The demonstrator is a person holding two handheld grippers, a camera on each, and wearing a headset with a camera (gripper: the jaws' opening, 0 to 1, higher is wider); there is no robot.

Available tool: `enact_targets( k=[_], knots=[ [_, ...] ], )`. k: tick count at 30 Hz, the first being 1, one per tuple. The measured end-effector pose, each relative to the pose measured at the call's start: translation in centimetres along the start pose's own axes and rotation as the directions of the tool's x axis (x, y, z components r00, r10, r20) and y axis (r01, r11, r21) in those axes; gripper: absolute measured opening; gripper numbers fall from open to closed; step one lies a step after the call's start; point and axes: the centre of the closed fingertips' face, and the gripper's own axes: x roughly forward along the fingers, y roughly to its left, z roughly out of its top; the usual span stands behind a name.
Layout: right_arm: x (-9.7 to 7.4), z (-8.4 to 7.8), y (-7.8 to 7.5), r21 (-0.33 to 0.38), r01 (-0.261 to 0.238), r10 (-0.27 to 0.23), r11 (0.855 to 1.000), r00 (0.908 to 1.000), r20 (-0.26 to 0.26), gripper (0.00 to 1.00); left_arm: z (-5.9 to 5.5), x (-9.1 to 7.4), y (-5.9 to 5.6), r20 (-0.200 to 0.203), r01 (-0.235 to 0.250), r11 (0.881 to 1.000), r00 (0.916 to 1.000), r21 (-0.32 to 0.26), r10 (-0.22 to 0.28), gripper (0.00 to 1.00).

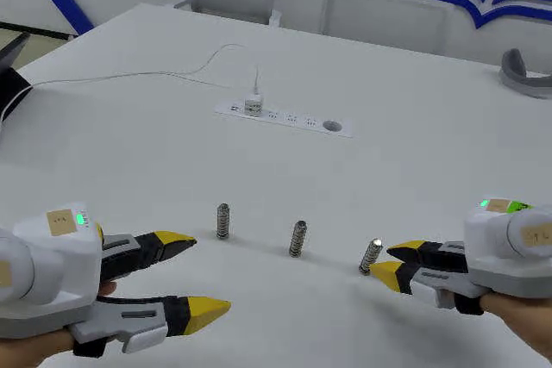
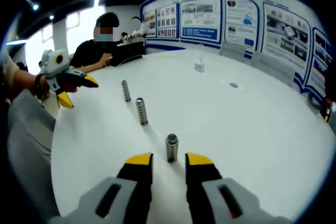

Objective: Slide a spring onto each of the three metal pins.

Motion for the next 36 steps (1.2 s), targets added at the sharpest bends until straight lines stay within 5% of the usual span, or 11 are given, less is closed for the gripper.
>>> enact_targets(
  k=[21, 36],
  knots=[
    [-2.6, 0.0, 2.9, -0.045, -0.045, 0.047, 0.998, 0.9973, 0.057, 0.39, -1.0, -0.3, 1.3, -0.017, -0.025, 1.000, 0.9996, -0.008, 0.024, 0.60],
    [-4.0, -1.4, 3.3, -0.040, -0.034, 0.037, 0.999, 0.9967, 0.073, 0.49, -1.7, -0.4, 1.6, -0.036, -0.029, 0.999, 0.9990, -0.017, 0.028, 0.63]
  ],
)
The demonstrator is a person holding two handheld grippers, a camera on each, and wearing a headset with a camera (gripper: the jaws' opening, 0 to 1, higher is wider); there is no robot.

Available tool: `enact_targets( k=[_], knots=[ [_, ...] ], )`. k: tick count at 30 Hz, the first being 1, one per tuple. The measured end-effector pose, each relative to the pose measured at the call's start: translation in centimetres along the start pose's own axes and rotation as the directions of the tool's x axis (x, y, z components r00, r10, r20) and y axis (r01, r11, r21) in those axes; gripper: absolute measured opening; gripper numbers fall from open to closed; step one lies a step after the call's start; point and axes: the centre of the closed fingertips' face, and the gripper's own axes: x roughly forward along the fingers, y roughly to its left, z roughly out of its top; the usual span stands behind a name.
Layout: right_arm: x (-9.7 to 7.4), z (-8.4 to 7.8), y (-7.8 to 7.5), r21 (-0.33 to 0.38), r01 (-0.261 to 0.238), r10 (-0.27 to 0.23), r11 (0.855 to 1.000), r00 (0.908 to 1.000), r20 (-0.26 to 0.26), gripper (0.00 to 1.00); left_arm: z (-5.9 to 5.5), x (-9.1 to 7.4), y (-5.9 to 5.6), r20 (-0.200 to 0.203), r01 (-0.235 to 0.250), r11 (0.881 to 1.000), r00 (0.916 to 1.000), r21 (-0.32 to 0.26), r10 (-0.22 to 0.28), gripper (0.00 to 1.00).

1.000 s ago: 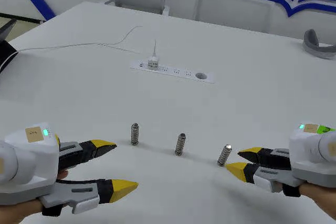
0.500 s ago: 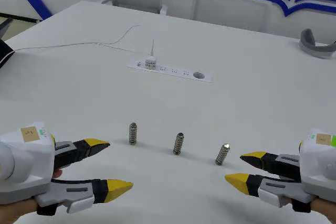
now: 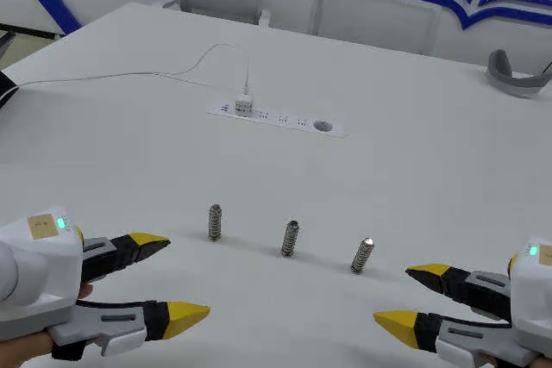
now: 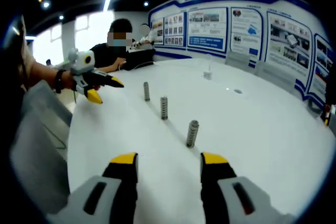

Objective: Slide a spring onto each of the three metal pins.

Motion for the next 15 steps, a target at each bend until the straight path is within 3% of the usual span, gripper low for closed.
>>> enact_targets(
  k=[15],
  knots=[
    [-0.11, -0.06, 0.58, -0.040, -0.023, 0.024, 0.999, 0.9995, 0.019, 0.59, -0.55, -0.31, 0.16, -0.011, -0.011, 1.000, 0.9999, -0.013, 0.010, 0.64]
  ],
)
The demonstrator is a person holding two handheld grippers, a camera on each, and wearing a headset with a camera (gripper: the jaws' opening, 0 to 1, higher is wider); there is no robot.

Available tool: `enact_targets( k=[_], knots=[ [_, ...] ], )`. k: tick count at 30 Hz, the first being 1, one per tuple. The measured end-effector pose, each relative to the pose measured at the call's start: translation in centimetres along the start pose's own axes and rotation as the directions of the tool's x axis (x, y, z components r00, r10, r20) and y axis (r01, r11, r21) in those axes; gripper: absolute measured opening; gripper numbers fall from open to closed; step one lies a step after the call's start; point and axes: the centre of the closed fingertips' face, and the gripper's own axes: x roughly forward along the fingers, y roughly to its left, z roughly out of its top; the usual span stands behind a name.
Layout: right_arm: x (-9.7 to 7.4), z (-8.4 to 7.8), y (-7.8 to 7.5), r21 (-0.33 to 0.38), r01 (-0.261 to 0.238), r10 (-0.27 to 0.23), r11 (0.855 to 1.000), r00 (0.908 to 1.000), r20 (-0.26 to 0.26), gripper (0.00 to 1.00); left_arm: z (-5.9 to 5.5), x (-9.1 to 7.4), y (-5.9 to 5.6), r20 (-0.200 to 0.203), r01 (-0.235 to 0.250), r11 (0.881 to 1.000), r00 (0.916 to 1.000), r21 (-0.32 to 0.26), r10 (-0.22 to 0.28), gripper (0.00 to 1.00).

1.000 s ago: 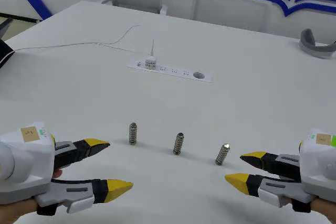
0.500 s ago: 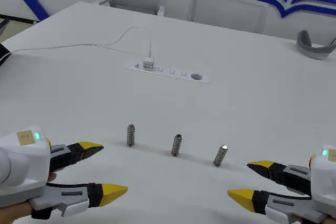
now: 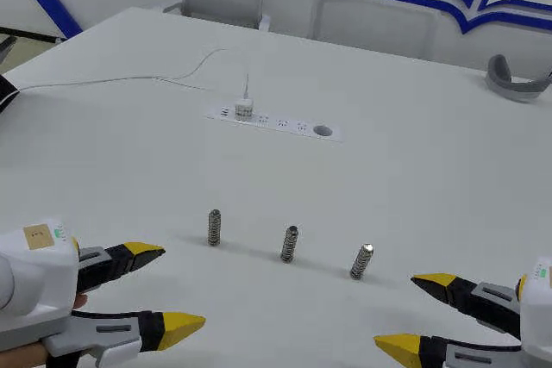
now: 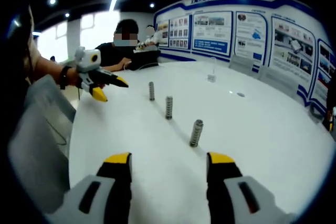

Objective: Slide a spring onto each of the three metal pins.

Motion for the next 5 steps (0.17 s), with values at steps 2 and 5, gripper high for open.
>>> enact_targets(
  k=[2, 5],
  knots=[
    [0.04, 0.21, 0.04, -0.001, -0.003, 0.003, 1.000, 1.0000, 0.008, 0.59, -0.04, -0.06, 0.05, -0.001, -0.002, 1.000, 1.0000, 0.000, 0.002, 0.64],
    [0.07, 0.40, 0.07, -0.003, -0.004, 0.004, 1.000, 0.9999, 0.012, 0.60, -0.06, -0.12, 0.10, -0.001, -0.005, 1.000, 1.0000, -0.002, 0.005, 0.64]
  ],
)
